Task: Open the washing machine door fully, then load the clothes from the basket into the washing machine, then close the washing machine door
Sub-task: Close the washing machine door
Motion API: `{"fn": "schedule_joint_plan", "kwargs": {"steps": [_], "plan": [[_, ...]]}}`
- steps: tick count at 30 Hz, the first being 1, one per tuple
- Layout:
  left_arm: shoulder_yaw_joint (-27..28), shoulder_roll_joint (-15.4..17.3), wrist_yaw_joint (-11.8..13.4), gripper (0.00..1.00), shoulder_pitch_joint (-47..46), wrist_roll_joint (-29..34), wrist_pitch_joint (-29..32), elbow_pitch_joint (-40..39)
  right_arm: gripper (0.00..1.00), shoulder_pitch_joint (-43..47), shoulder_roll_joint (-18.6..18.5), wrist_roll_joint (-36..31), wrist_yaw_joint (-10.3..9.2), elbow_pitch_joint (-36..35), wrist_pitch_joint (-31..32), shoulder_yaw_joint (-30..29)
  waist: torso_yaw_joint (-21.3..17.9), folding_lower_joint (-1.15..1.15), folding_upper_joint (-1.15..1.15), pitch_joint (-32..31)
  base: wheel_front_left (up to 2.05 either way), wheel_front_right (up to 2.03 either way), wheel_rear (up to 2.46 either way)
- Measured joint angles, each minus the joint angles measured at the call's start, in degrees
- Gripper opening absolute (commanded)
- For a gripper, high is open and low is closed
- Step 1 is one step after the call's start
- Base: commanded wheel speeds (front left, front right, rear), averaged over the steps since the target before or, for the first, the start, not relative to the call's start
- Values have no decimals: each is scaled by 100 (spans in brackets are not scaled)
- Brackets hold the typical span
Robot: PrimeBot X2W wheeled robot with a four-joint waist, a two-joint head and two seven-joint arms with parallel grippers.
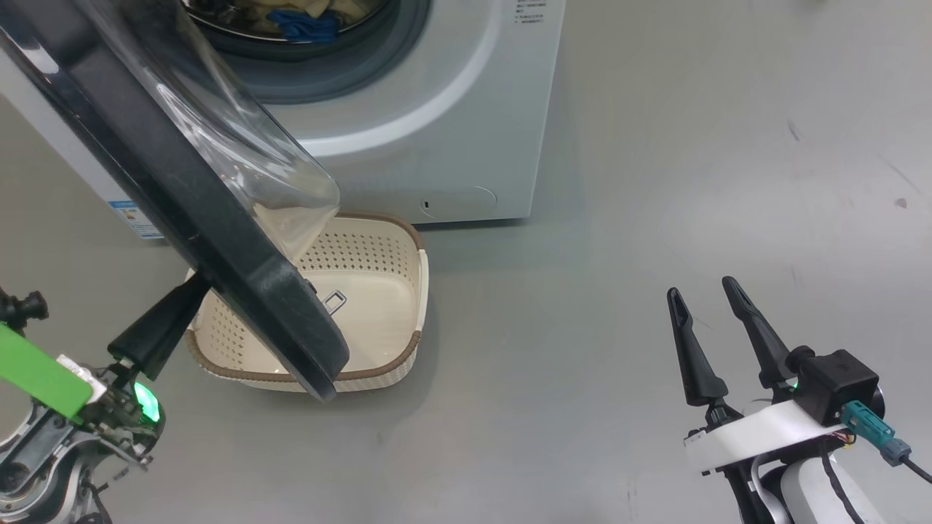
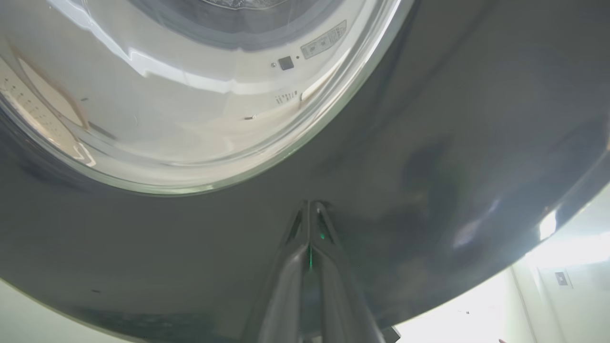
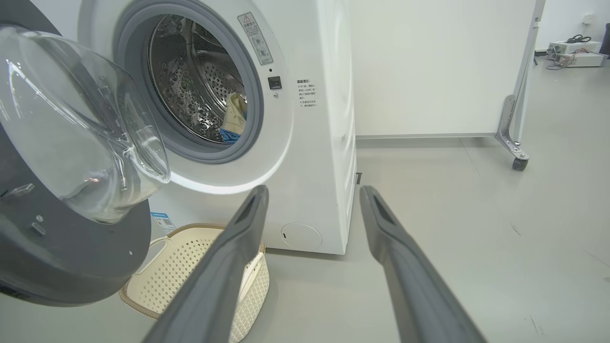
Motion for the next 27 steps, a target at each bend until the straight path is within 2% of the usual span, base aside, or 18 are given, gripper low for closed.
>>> {"fn": "schedule_joint_plan", "kwargs": {"steps": [12, 27], "plan": [[90, -212, 124, 0, -755, 148, -389, 398, 100, -294, 26, 4, 11, 108, -53, 23, -783, 0, 0, 386, 0, 0, 0], [187, -312, 278, 0, -1525, 368, -798, 776, 100, -431, 130, 64, 60, 166, -102, 15, -1514, 0, 0, 753, 0, 0, 0]]}}
